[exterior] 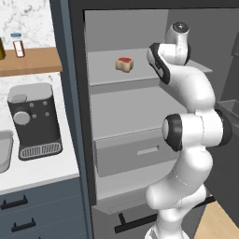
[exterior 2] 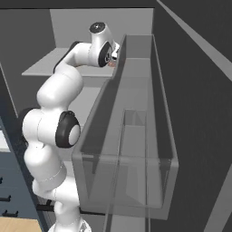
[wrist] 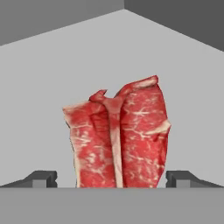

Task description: Place one garlic and one steak in each tupperware on the nearby counter, to pack two identical lunches.

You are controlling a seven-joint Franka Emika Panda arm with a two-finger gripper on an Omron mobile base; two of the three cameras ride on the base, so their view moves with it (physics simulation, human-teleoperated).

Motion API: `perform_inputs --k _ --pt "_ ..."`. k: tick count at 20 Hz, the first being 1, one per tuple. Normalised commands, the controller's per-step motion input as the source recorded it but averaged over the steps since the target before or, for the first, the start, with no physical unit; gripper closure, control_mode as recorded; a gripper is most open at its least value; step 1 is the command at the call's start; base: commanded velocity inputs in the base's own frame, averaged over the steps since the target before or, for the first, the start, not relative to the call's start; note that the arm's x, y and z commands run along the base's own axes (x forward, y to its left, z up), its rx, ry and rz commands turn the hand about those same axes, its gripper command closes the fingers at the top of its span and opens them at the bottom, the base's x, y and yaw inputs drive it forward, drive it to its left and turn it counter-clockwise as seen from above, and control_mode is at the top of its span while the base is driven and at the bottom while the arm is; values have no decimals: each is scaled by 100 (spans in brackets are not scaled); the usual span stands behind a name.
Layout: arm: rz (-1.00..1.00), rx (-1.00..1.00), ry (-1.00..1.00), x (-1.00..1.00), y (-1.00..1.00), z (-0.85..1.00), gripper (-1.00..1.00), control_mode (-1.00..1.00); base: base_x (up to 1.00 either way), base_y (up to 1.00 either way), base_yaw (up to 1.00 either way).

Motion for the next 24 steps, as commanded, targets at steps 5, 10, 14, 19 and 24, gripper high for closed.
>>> perform_inputs --k 5,10,14,19,24 --pt "0 -1 -1 15 -2 -32 100 -100 0 0 0" --pt "0 0 0 3 0 -1 100 -100 0 0 0" --pt "0 0 -1 -58 3 -9 100 -100 0 0 0" --pt "3 0 -28 -100 19 -8 100 -100 0 0 0" --pt "2 0 -22 -100 12 13 100 -100 0 0 0"
